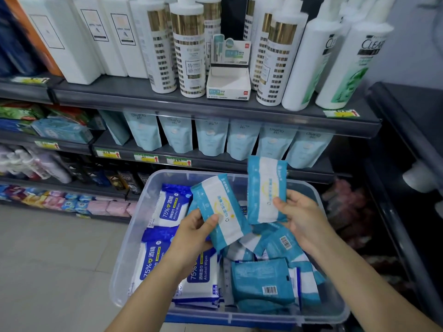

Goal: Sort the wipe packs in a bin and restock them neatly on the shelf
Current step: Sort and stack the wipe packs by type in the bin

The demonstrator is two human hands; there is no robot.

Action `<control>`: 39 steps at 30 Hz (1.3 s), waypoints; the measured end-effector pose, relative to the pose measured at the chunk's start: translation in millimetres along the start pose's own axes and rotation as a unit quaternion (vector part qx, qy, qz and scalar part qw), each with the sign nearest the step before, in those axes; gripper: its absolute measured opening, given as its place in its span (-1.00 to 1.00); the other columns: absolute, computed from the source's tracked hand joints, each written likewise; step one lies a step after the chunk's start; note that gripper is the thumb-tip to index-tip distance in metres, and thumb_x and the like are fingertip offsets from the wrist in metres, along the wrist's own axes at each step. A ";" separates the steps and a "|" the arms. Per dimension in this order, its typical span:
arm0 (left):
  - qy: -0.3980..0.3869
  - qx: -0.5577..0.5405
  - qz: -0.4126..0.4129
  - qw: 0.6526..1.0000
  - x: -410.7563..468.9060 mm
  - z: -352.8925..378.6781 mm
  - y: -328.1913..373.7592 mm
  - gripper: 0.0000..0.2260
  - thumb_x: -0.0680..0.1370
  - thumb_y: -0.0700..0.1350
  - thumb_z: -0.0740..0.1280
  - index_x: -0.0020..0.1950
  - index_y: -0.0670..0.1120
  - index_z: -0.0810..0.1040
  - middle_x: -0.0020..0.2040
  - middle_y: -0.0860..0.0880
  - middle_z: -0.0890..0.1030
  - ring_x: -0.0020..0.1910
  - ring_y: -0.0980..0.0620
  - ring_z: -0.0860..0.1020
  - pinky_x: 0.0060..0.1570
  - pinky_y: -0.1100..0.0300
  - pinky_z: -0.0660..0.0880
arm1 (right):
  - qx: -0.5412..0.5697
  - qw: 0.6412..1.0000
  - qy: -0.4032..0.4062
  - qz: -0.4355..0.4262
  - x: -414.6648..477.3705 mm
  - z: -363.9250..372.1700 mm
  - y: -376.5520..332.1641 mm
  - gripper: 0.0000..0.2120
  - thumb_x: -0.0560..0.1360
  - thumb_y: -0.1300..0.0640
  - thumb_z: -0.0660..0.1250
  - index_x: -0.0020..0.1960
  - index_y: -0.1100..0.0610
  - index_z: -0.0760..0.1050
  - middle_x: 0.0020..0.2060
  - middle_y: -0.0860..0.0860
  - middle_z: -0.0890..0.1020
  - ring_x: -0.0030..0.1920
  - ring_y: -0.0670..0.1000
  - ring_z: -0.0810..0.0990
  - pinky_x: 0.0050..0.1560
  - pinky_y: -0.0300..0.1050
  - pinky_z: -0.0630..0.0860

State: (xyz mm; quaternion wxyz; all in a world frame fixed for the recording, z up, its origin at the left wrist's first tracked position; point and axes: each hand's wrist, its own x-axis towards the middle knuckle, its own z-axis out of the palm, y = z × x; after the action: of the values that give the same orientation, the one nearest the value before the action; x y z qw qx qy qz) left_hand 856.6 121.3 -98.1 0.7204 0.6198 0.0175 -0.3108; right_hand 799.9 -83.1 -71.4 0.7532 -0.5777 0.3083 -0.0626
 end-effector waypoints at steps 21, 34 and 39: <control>0.096 0.025 -0.016 0.995 13.8 -1.1 -3.9 -0.73 0.56 -0.04 0.31 0.26 0.06 0.40 0.10 0.03 0.64 0.06 -0.01 0.62 0.18 -0.10 0.50 | -0.633 0.768 -0.019 -0.093 51.6 -23.1 27.5 -0.34 0.54 -0.01 0.29 0.52 0.11 0.08 0.48 0.04 0.20 0.47 0.03 0.15 0.44 -0.10 0.13; 0.084 0.032 -0.031 0.995 -1.1 -2.8 -3.5 -0.74 0.54 -0.04 0.34 0.20 0.13 0.44 0.07 0.06 0.66 0.05 0.00 0.64 0.14 -0.09 0.53 | -0.662 0.734 0.048 -0.145 65.1 -24.3 23.7 -0.73 0.56 0.14 0.23 0.22 0.01 0.55 0.08 0.06 0.63 0.11 0.09 0.48 0.10 -0.05 0.41; 0.100 0.022 -0.026 0.994 -2.1 -2.8 -2.1 -0.72 0.54 -0.05 0.33 0.24 0.10 0.43 0.09 0.03 0.65 0.06 -0.02 0.63 0.13 -0.10 0.53 | -0.345 0.926 0.030 -0.150 44.1 -15.6 -0.1 -0.90 0.52 0.24 0.32 0.00 0.20 0.59 -0.23 0.00 0.64 -0.20 -0.03 0.60 -0.13 -0.13 0.55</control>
State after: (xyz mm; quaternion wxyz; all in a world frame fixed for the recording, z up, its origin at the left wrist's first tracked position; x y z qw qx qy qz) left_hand 855.0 124.7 -99.7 0.6930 0.6628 0.0986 -0.2659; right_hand 827.0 -116.0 -90.8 0.4790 -0.8395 0.2429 -0.0821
